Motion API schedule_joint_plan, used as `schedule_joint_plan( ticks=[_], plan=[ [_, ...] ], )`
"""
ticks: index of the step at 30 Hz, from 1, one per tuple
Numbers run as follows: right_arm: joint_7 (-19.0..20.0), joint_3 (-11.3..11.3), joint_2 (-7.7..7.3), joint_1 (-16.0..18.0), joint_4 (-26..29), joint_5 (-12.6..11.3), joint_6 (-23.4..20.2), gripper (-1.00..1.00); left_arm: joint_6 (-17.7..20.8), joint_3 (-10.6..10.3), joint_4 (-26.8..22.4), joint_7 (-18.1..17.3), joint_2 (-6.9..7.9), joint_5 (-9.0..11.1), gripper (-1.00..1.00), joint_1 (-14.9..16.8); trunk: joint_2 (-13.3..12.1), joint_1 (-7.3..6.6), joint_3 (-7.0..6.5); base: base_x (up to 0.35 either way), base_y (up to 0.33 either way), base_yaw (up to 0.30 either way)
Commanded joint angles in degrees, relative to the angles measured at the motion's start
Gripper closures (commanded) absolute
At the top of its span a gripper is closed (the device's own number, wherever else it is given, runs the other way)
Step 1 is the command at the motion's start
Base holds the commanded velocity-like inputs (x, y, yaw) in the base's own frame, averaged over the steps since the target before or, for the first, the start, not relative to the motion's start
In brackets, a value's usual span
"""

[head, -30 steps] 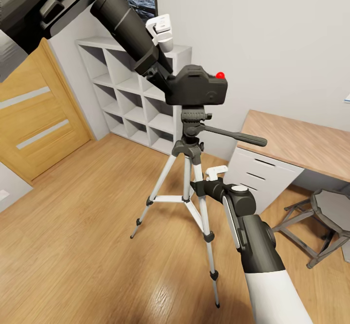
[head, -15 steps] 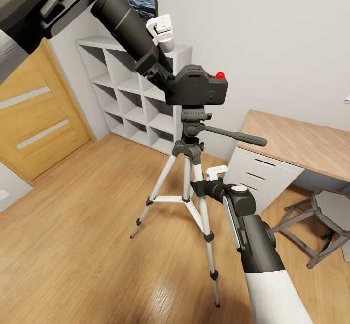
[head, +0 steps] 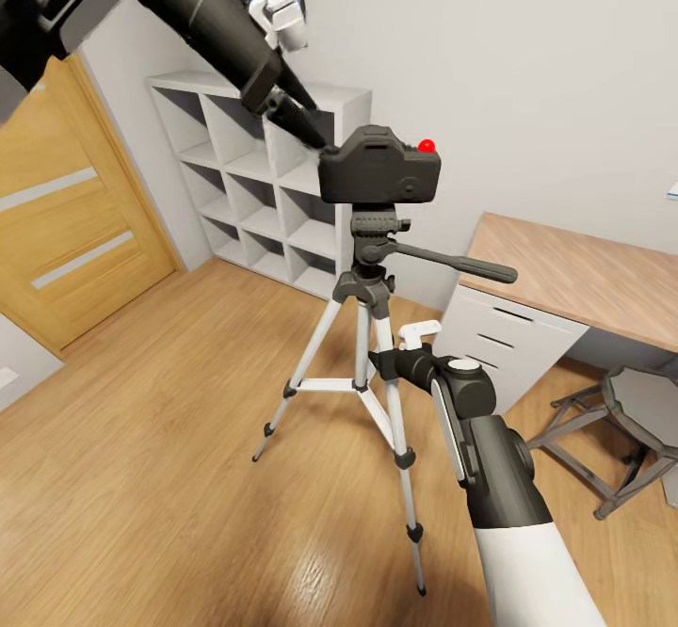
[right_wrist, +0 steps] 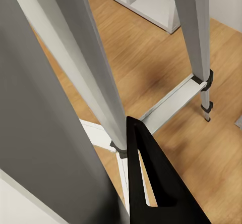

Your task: Attach the digital camera to the camera tripod in the bedroom.

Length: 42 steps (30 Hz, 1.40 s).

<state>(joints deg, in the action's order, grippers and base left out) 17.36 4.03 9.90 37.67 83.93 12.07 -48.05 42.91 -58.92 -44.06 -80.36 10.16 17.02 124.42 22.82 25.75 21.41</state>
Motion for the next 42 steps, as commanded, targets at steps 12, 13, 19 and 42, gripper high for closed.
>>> schedule_joint_plan(
  ticks=[12,13,19,42],
  plan=[
    [0.5,0.0,-0.05,0.0,0.0,0.6,-0.4,1.00,1.2,8.2,28.3,-0.7,2.61,5.9,-1.00,-0.4,0.1,0.04,0.11,0.000,0.000,0.000],
    [0.5,0.0,-0.05,0.0,0.0,0.6,-0.4,1.00,1.2,8.3,30.4,-0.7,2.64,6.3,-1.00,-0.8,0.1,0.04,0.11,0.000,0.000,0.000],
    [0.5,0.0,-0.05,0.0,0.0,0.6,-0.4,1.00,1.1,8.6,39.9,-0.2,2.60,7.2,-1.00,-5.6,0.1,0.04,0.11,0.000,0.000,0.000],
    [0.5,-0.1,-0.14,0.0,0.0,0.7,-0.5,1.00,-2.8,9.3,43.5,33.5,3.90,8.6,-1.00,-49.6,0.1,0.04,0.11,0.000,0.000,0.000]
  ],
)
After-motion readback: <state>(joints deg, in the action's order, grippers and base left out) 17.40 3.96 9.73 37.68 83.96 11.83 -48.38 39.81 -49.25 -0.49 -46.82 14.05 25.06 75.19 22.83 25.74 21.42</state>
